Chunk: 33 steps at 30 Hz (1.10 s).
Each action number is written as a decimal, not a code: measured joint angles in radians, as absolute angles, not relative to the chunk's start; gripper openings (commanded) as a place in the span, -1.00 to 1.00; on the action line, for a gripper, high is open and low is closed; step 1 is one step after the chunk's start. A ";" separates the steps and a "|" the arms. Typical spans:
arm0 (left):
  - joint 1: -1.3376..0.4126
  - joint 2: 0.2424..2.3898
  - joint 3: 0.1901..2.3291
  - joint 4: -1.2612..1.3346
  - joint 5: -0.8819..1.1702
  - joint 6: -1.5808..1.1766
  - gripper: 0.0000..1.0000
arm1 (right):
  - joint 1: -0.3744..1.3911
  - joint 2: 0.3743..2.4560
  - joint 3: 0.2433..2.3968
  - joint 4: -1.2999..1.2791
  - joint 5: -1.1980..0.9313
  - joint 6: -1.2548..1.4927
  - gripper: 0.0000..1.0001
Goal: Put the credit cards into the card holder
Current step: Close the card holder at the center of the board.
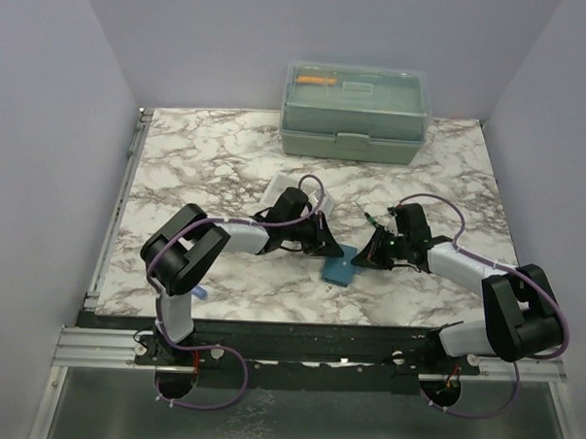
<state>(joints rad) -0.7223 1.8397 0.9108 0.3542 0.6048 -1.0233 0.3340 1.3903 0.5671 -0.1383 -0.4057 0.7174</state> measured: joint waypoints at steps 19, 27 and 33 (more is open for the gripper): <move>-0.750 1.917 0.903 0.392 0.593 -1.006 -1.00 | 0.369 1.308 0.615 -0.324 -0.301 0.709 -0.41; -0.768 1.890 0.903 0.350 0.533 -0.978 -1.00 | 0.372 1.209 0.686 -0.485 -0.196 0.709 -0.34; -0.771 1.887 0.905 0.340 0.526 -0.967 -1.00 | 0.372 1.206 0.685 -0.513 -0.186 0.722 -0.45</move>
<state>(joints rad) -0.7708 1.8866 0.9054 0.3401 0.5259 -0.9672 0.3721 1.2064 0.6853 -0.5125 -0.1864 0.7223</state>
